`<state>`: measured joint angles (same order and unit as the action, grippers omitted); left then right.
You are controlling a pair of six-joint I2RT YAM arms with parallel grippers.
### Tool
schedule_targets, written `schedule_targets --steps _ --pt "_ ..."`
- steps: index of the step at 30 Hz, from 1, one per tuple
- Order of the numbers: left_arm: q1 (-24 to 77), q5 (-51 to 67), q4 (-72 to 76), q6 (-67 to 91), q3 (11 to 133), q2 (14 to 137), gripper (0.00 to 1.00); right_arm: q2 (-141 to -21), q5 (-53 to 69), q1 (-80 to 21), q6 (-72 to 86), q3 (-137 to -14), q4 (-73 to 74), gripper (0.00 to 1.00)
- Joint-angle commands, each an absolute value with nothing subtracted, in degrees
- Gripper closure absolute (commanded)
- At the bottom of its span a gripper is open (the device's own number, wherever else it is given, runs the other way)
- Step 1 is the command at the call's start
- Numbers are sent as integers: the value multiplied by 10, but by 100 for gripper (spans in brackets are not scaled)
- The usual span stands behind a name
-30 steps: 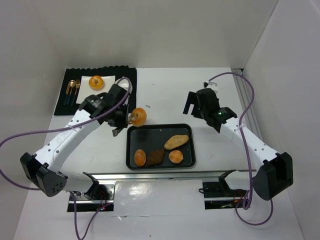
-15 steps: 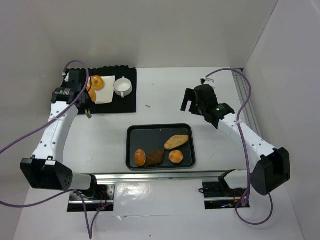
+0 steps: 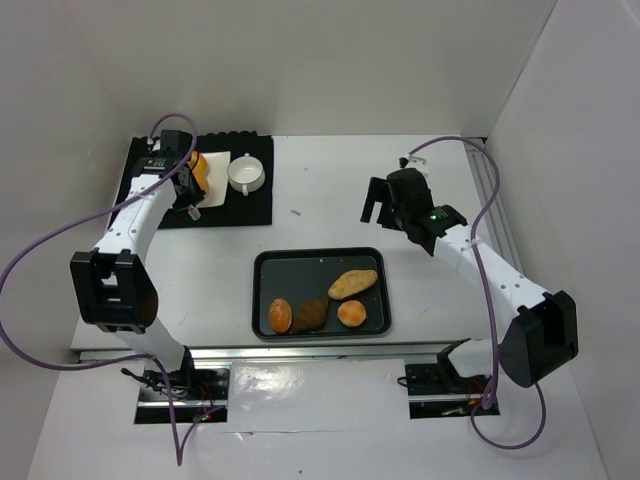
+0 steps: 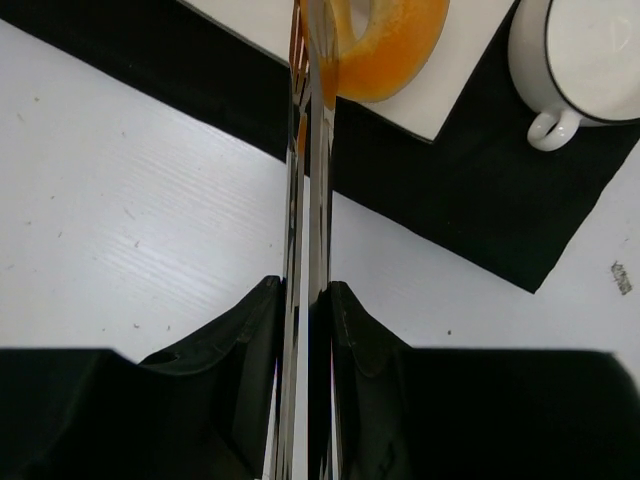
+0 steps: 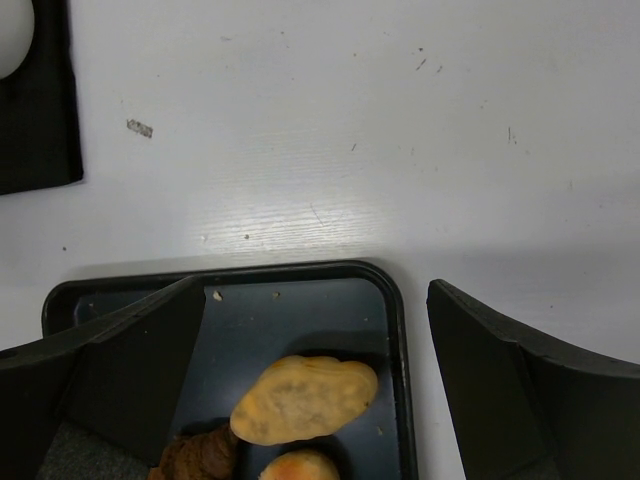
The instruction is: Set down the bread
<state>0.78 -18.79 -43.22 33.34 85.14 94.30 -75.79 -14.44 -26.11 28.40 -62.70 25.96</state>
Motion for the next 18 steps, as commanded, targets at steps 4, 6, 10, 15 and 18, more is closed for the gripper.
schedule_targets --steps 4,6,10,15,18 --pt "5 -181 -391 344 894 969 65 -757 -158 -266 270 -652 243 1" --pt "5 -181 -391 344 908 976 60 -757 -158 -266 270 -652 243 1" --pt "5 -187 -397 344 913 983 43 -762 -158 -266 270 -652 243 1" --pt "11 -187 -397 338 918 990 39 -762 -163 -266 270 -647 243 1" --pt "17 -192 -402 338 924 983 39 -750 -163 -266 270 -647 243 1"
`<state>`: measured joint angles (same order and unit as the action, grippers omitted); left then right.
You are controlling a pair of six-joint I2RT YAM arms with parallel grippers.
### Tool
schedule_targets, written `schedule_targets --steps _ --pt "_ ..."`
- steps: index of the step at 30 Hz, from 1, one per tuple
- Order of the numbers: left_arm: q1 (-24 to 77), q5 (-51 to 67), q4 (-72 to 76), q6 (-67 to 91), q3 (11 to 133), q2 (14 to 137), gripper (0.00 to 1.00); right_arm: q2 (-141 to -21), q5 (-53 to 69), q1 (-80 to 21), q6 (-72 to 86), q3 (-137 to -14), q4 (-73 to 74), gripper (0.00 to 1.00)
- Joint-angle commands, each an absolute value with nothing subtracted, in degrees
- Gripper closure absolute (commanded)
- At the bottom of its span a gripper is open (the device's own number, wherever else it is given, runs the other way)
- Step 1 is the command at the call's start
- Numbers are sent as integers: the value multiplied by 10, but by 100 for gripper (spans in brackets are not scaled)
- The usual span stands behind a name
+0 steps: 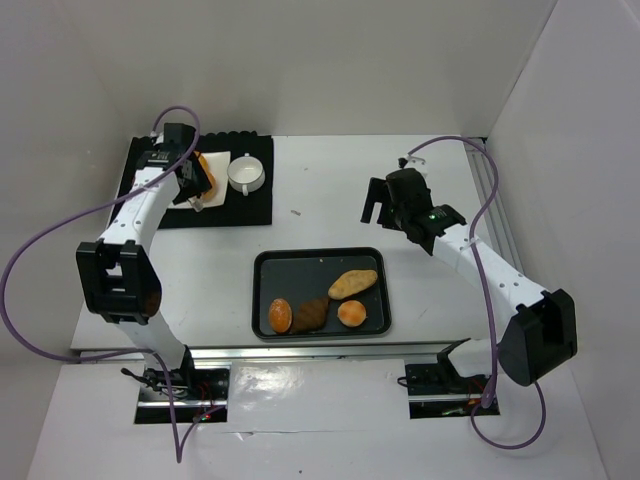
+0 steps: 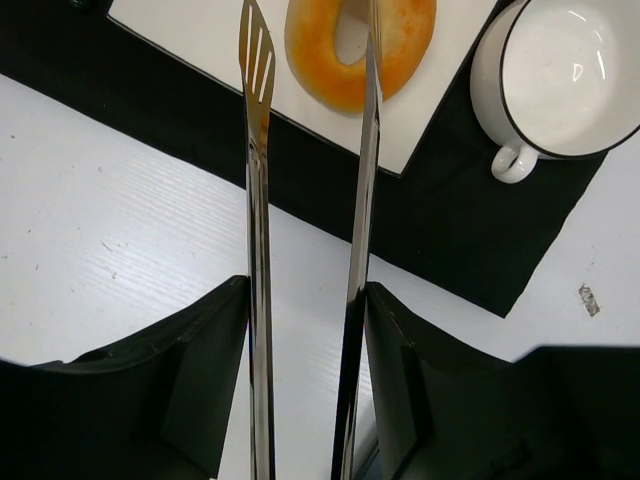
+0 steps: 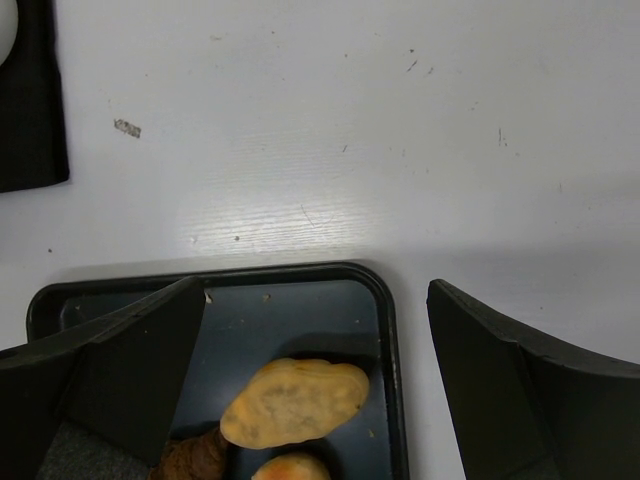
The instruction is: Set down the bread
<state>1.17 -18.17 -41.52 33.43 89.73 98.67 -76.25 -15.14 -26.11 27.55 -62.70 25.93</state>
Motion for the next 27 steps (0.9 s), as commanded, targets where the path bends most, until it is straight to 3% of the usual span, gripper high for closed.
schedule_targets --steps 1,8,13,17,21,27 --pt "22 -192 -403 338 931 977 39 -750 -163 -266 270 -647 249 1" --pt "47 -216 -411 316 950 932 39 -739 -169 -266 275 -647 249 1" --pt "158 -172 -308 250 930 934 41 -739 -192 -266 275 -642 249 1" --pt "238 -180 -305 250 1030 1060 42 -733 -204 -266 275 -642 261 1" --pt "261 -196 -297 250 1158 1211 42 -714 -204 -266 275 -628 261 1" --pt "272 -186 -292 263 1272 1331 42 -708 -214 -266 280 -615 266 1"
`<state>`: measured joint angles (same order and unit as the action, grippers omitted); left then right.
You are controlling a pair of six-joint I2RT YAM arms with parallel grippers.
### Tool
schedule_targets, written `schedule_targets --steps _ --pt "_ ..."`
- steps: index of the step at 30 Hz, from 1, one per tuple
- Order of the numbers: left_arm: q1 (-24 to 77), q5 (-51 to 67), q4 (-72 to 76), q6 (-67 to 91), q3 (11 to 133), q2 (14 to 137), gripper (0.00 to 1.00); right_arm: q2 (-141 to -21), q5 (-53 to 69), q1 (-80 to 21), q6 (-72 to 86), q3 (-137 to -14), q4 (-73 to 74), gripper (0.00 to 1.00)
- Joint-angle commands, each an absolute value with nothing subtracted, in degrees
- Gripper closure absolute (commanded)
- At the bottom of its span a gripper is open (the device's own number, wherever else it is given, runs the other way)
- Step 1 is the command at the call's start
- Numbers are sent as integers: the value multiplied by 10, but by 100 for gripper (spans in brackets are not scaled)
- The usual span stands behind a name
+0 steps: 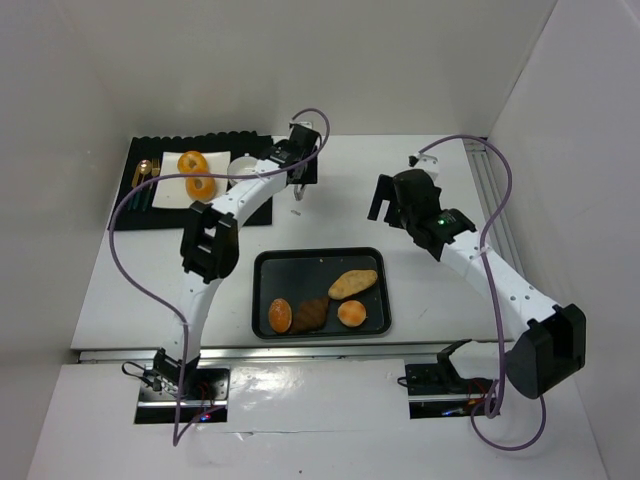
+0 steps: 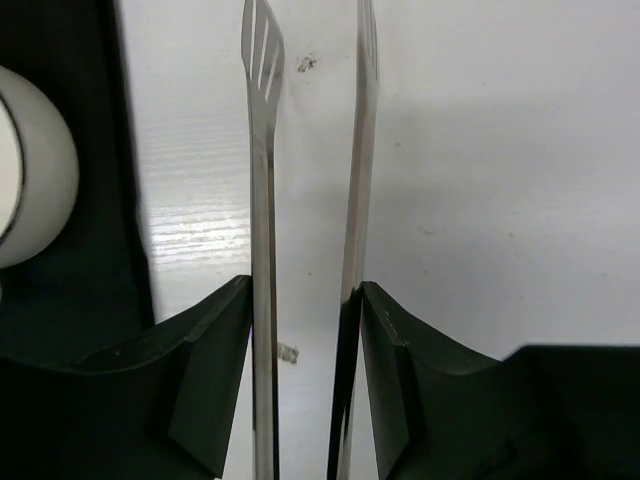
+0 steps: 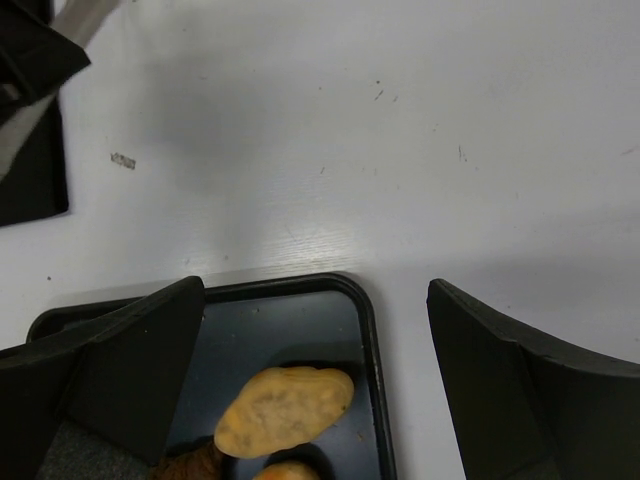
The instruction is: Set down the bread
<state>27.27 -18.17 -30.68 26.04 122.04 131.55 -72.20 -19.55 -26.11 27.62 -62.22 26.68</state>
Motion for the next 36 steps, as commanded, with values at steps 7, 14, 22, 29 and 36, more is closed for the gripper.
schedule_targets --steps 7,14,22,29,36 --pt "278 -167 -300 258 1292 1383 34 -714 -209 -266 286 -608 272 1" --pt "278 -154 -306 252 1281 1347 4 -719 -209 -266 291 -613 272 1" --pt "283 -142 -323 246 1247 1246 1 -714 -214 -266 291 -619 272 1" --pt "288 -114 -360 257 1068 1044 1 -729 -220 -266 312 -607 272 1" --pt "288 -108 -377 257 877 883 1 -723 -217 -266 324 -587 260 1"
